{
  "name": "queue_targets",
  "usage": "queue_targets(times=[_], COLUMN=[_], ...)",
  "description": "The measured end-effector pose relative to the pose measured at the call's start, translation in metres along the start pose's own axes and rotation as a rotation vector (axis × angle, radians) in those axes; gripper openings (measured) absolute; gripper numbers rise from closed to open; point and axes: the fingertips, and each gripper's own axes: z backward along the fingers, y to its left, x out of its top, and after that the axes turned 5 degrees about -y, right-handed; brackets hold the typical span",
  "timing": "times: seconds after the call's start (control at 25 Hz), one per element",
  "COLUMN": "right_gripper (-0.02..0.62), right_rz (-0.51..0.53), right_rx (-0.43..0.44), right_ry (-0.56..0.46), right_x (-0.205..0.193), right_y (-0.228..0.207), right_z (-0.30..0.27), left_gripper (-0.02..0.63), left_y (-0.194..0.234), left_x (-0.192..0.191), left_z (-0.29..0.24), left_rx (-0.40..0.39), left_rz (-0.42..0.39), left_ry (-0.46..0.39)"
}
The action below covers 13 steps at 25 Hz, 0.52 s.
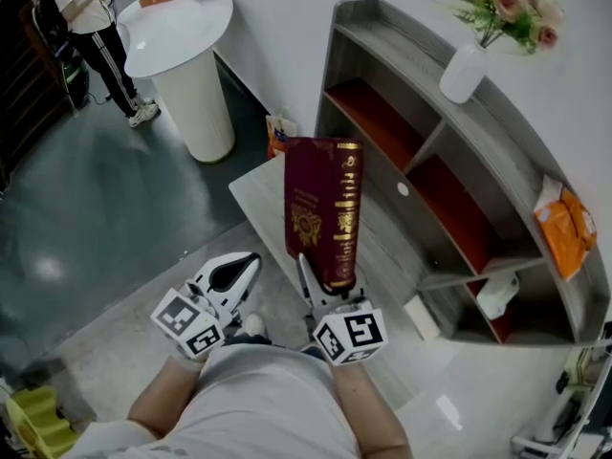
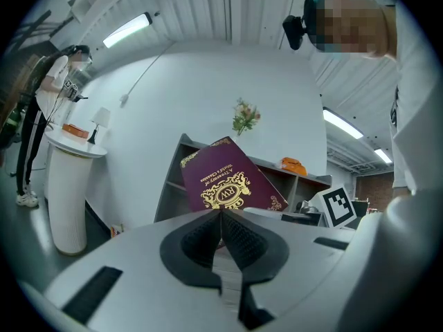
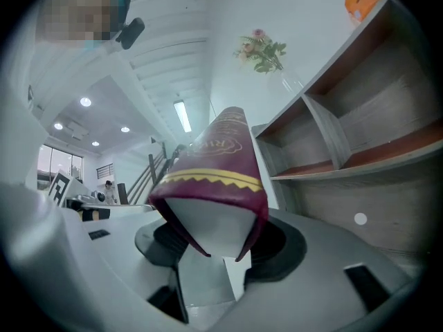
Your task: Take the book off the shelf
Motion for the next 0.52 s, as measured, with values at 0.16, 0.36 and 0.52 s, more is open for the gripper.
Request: queue_targets(times=[0.16,0.36,0.52], right_gripper=[0.225,0.225,0.225], right_rz=[0.013,0.032,0.039], right_rx=[-0.004,-0.005,-0.005], right_ry=[0.001,0.006,0.007], right_x=[0.0005,0.001,0.0013], right_y=[-0.0018,-0.0035,-0.0046], right_z=[0.0004,0.0015,0.0019], left_gripper=[0.017,0.017,0.017], left_y=[0.0006,-0.0004,-0.0014], left_x=[-0.0006,-0.0017,-0.0026], left_z=[-0.001,-0.004,-0.0059], left_rx=[0.003,0.003,0.003], left_rz=[0.001,0.001,0.002], left_ry=[0.004,0.008,0.013])
